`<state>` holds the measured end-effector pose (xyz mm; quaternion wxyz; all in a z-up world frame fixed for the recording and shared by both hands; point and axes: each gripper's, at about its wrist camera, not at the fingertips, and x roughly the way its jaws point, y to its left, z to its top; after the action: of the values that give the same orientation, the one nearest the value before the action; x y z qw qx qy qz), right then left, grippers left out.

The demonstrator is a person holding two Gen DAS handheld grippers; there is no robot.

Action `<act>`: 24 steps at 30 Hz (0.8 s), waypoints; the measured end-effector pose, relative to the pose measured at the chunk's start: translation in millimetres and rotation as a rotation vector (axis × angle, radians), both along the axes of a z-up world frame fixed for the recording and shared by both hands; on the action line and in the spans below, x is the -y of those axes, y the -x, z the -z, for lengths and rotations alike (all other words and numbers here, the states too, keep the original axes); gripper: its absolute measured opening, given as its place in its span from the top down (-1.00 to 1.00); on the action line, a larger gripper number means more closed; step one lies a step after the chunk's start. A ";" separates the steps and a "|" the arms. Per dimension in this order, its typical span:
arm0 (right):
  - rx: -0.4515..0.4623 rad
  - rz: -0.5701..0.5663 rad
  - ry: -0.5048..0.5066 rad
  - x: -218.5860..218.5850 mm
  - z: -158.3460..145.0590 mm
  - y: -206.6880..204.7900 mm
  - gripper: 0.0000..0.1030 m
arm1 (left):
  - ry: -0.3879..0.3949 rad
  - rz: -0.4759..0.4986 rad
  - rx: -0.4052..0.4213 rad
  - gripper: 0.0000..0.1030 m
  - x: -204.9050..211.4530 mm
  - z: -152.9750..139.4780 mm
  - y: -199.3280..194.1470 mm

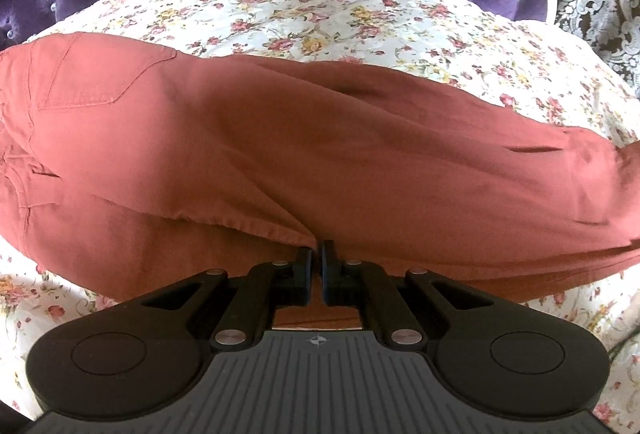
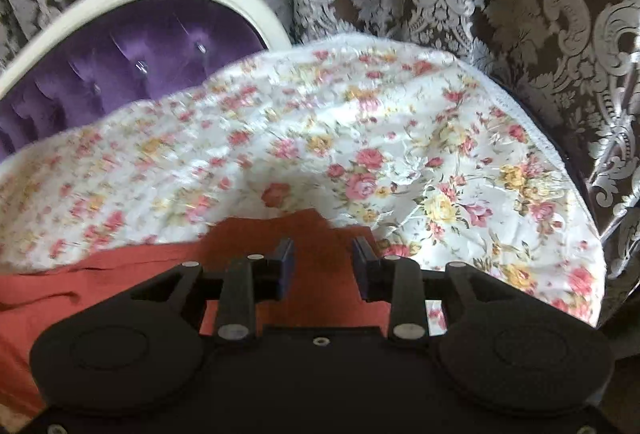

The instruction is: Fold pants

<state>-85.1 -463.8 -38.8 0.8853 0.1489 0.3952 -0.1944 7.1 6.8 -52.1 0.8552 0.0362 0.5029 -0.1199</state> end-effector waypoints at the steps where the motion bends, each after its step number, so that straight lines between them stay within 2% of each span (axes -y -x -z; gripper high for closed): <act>1: -0.010 -0.003 0.001 0.6 5.7 -1.6 0.16 | 0.000 0.000 0.000 0.91 0.4 0.1 0.1; 6: -0.045 -0.019 -0.025 3.7 24.4 -10.6 0.17 | -0.001 0.001 -0.003 0.91 0.9 0.3 -1.0; 8: -0.041 -0.009 -0.023 0.0 24.1 -9.6 0.73 | -0.002 0.001 -0.002 0.91 0.9 0.2 -0.9; 9: -0.037 -0.022 -0.021 -3.5 22.6 -8.7 0.74 | -0.003 0.002 -0.001 0.91 1.0 0.2 -0.7; 11: -0.031 -0.043 0.065 -17.6 13.9 -5.2 0.78 | -0.007 0.002 0.002 0.91 1.6 0.3 -0.6; 13: -0.079 0.001 0.233 -31.3 7.4 -1.1 0.79 | -0.007 -0.003 0.000 0.91 2.1 0.0 -1.2; 14: -0.096 0.024 0.285 -31.9 7.5 0.8 0.81 | -0.004 -0.005 0.001 0.91 2.2 0.6 -0.6; 18: -0.148 0.098 0.156 -14.1 24.2 0.4 0.82 | -0.028 0.011 0.014 0.91 6.4 0.7 0.7; 19: -0.151 0.109 0.161 -15.6 23.6 -1.7 0.77 | -0.028 0.015 0.016 0.90 5.8 -0.5 1.4; 20: -0.153 0.113 0.165 -17.2 21.5 -2.8 0.61 | -0.021 0.014 0.013 0.90 3.5 -2.4 2.1; 21: -0.142 0.122 0.171 -19.0 17.9 -3.6 0.54 | -0.009 0.011 0.010 0.88 0.3 -4.9 2.7; 23: -0.104 0.139 0.170 -22.3 5.8 -2.4 0.06 | 0.015 0.013 0.015 0.85 -6.2 -12.8 5.2; 24: -0.074 0.144 0.164 -24.9 -2.1 -1.0 0.00 | 0.020 0.022 0.024 0.84 -8.0 -17.8 7.1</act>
<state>-84.2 -438.9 -36.7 0.8632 0.0965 0.3986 -0.2945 0.0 14.8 -34.4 0.8601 0.0344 0.4911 -0.1338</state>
